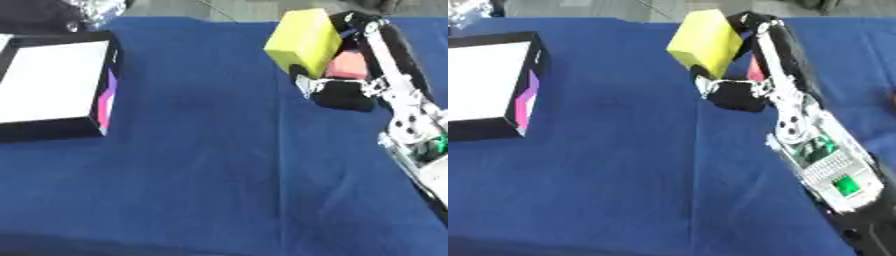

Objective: Pick up the objects with one hand, pass them to the other hand, and then place them into the box on the other side of the table.

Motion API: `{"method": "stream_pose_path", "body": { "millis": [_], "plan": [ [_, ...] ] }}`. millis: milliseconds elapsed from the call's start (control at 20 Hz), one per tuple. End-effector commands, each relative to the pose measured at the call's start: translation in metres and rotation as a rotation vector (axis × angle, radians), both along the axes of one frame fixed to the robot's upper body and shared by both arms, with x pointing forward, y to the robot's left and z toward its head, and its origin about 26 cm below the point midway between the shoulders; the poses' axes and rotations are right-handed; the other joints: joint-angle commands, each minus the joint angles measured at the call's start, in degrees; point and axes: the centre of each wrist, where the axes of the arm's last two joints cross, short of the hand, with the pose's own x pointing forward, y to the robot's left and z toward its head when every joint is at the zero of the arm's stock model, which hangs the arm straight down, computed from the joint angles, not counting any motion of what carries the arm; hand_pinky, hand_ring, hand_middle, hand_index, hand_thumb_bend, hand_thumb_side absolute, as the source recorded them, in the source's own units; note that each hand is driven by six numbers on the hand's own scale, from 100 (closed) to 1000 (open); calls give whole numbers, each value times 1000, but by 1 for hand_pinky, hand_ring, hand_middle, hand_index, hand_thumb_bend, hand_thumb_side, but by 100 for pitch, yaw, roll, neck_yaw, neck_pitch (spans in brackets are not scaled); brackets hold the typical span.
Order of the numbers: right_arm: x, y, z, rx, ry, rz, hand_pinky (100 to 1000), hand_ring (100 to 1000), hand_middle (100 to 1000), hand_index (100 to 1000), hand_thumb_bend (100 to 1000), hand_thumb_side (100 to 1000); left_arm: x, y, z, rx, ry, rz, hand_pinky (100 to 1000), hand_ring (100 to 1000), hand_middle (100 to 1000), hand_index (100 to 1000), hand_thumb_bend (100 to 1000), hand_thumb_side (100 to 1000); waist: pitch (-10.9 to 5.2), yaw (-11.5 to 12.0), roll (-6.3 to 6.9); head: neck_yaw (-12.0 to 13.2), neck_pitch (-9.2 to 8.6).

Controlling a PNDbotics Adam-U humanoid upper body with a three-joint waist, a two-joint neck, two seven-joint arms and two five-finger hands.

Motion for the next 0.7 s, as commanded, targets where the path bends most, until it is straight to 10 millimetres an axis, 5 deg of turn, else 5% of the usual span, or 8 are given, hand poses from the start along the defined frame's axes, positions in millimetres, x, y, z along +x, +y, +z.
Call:
{"method": "stream_pose_path", "body": {
  "millis": [50, 250, 700],
  "plan": [
    [-5, 7, 5, -23, -34, 29, 802, 574, 430, 522, 100, 100, -5, -9, 4, 86, -5, -10, 863, 845, 851, 935, 280, 580, -164, 14, 18, 10, 27],
    [-7, 13, 2, -60, -35, 49, 801, 576, 431, 523, 100, 100, -5, -25, -2, 186, 14, 12, 873, 860, 859, 938, 402, 553, -175, 30, 25, -11, 38],
    [-10, 21, 1, -64, -70, 54, 796, 575, 431, 523, 100, 100, -9, -60, -14, 297, 5, 56, 877, 877, 868, 931, 494, 456, -198, 69, 59, -12, 43]
  ]
}}
